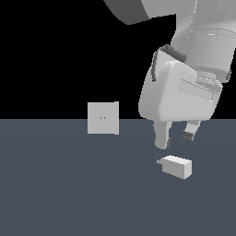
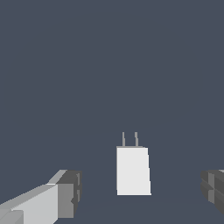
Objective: Plug the charger into the wall socket.
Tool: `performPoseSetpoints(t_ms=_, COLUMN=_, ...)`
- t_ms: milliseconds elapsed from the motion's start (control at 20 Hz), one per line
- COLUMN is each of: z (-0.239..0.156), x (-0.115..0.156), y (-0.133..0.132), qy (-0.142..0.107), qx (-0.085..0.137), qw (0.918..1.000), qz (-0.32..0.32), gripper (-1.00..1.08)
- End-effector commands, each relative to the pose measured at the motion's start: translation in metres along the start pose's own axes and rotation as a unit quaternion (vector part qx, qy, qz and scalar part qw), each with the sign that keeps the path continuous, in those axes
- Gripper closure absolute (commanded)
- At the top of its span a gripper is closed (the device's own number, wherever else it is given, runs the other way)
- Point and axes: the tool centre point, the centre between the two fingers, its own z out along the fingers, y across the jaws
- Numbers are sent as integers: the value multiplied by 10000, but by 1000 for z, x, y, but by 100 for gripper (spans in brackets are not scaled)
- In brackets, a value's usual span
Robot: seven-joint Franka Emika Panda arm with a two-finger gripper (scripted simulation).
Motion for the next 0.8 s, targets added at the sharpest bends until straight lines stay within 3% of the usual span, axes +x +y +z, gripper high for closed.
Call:
performPoseSetpoints(t_ms=0, z=0, x=0, y=0, qy=0, qx=1, qw=10000, qz=-7, gripper=-92)
performPoseSetpoints(t_ms=750, z=29, x=-7, y=-1, qy=-9, qx=-2, qw=10000, qz=4, gripper=-92)
